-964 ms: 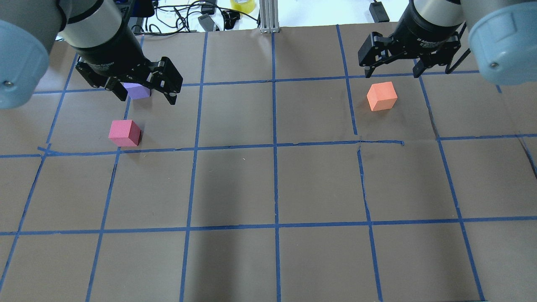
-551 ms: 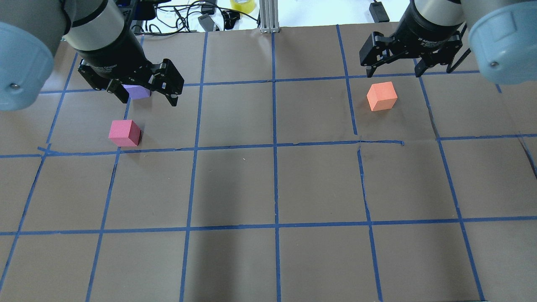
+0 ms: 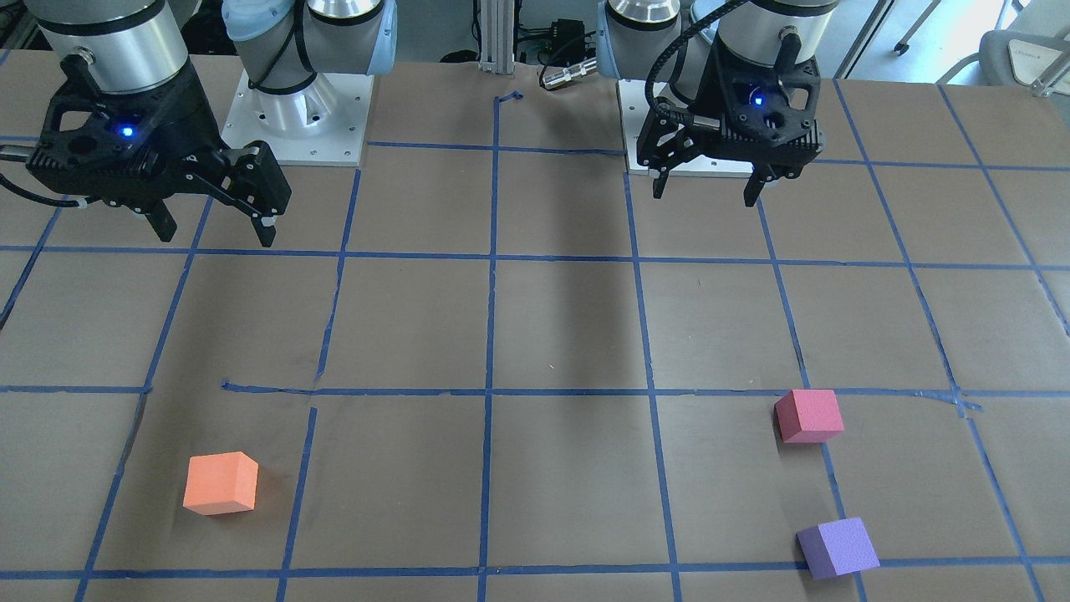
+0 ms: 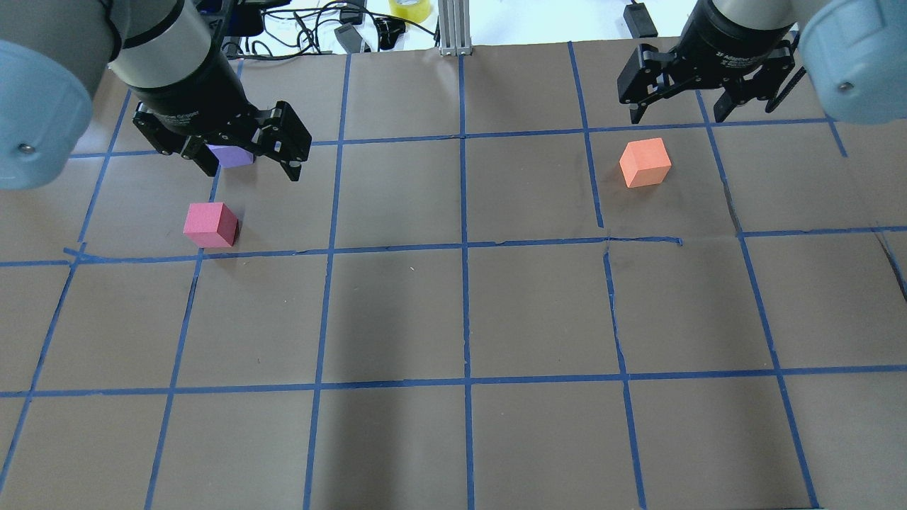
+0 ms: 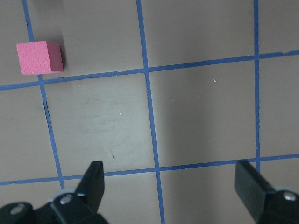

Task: Arrange blocks in a line

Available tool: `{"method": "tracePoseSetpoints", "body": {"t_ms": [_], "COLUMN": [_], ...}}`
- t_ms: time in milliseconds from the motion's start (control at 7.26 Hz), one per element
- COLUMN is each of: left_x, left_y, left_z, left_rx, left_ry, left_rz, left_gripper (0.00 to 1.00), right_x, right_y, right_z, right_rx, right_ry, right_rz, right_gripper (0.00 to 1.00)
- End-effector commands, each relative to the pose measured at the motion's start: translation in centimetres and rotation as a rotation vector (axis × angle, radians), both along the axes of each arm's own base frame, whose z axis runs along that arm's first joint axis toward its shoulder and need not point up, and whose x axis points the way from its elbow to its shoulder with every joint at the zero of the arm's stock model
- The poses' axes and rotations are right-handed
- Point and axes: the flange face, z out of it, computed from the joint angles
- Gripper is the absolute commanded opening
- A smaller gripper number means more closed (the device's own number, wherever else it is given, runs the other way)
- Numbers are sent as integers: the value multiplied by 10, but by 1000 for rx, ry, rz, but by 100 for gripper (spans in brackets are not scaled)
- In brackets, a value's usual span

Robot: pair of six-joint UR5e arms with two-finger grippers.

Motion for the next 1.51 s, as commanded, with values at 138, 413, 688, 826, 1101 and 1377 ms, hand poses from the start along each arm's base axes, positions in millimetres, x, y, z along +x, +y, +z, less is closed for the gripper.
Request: {"method": "tracePoseSetpoints", "body": {"t_ms": [138, 413, 688, 826, 1101, 1377], "left_x": [1, 1, 1, 3, 2, 1], "left_y": [1, 2, 2, 1, 2, 2], "left_z": [1, 3, 4, 3, 2, 2], "left_rx": [-2, -6, -8, -7, -5, -5], "left_ry": [0, -1, -1, -9, -2, -1], "left_rz": [-7, -9, -6, -8, -4, -1], "left_gripper": [100, 100, 100, 100, 100, 100], "right_x": [0, -2, -15, -19, -75, -92], "right_y": [0, -20, -102, -145, -178, -204], "right_z": [-1, -22, -45, -76, -122, -202], "right_rx": [1, 26, 33, 65, 88, 158], "right_ry": [3, 1, 3, 4, 12, -8], "right_rz": [1, 3, -18, -19, 103, 103], "right_gripper": [100, 100, 100, 100, 100, 100]}}
